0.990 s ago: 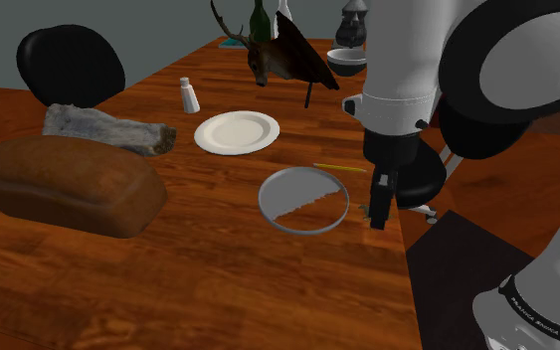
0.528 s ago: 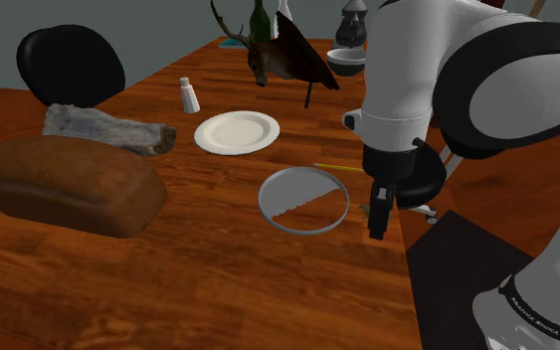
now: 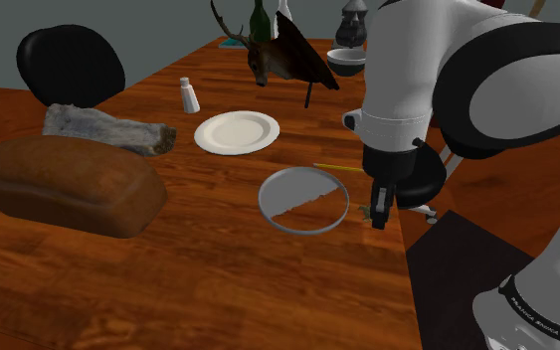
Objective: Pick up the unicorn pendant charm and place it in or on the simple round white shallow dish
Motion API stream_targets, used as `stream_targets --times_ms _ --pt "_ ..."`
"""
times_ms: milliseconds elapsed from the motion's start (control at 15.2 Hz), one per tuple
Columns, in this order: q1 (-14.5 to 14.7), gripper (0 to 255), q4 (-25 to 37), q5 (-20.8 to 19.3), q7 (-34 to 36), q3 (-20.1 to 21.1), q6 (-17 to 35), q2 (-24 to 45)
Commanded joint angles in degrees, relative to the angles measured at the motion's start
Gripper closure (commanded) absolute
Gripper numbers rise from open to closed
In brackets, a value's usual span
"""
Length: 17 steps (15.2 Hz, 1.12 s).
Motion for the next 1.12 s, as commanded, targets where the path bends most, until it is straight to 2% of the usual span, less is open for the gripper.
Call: stream_targets --times_ms 0,330,1056 --pt "0.00 255 0.00 0.00 0.00 0.00 0.00 0.00" --pt "0.00 255 0.00 0.00 0.00 0.00 0.00 0.00" --pt "-0.27 255 7.19 -0.88 0.52 -1.26 -8.93 -1.75"
